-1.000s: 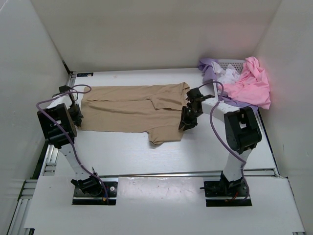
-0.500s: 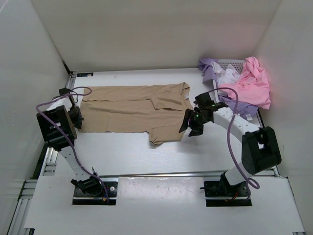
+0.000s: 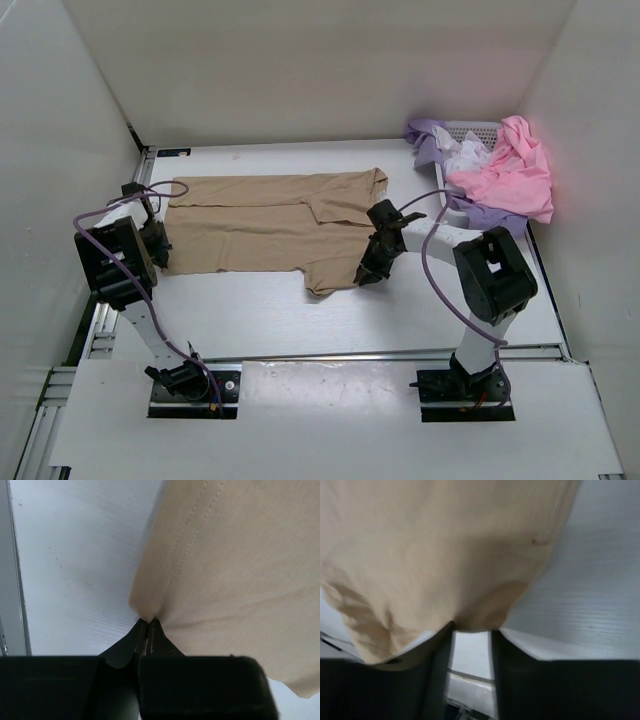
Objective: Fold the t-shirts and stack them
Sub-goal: Grap the side of the flattened tshirt closest away from the robot with both arms, then fold the other side of the tshirt into a rectangle
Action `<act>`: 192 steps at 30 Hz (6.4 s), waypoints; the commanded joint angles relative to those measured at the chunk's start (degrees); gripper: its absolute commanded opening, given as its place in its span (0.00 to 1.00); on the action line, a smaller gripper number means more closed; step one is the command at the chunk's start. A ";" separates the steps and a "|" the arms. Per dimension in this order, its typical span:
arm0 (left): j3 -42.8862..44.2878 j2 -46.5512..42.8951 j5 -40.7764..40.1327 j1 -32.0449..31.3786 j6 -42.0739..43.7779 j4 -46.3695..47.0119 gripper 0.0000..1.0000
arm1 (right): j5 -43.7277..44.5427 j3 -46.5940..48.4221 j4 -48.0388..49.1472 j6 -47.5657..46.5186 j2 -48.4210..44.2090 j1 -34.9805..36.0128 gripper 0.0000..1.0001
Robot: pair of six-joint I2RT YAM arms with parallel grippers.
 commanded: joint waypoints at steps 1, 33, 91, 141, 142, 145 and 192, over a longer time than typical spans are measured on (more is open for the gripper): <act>-0.76 -4.43 -0.24 0.41 -0.03 -1.11 0.10 | 4.39 1.57 2.31 3.23 0.05 -0.29 0.25; 1.35 -3.65 -0.24 -0.12 -0.03 -3.57 0.10 | 12.91 15.13 -14.67 -10.57 -7.46 0.68 0.58; -2.70 -5.60 0.72 5.77 -0.03 -4.72 0.63 | 9.06 -7.23 -11.05 -18.65 -19.38 4.72 0.00; 25.86 6.89 -6.73 -6.98 -0.03 -16.40 0.10 | 8.71 43.83 -9.29 -29.99 12.16 -11.45 0.00; 26.83 7.77 -6.74 -6.98 -0.03 -16.40 0.10 | 8.71 44.88 -9.29 -29.99 12.87 -11.45 0.00; 30.43 10.67 -8.05 -6.98 -0.03 -16.40 0.10 | 9.41 47.25 -9.29 -29.99 15.51 -11.98 0.00; 29.57 13.49 -3.93 -4.78 -0.03 -15.26 0.99 | 4.24 29.52 -12.82 -23.05 11.30 -15.32 0.75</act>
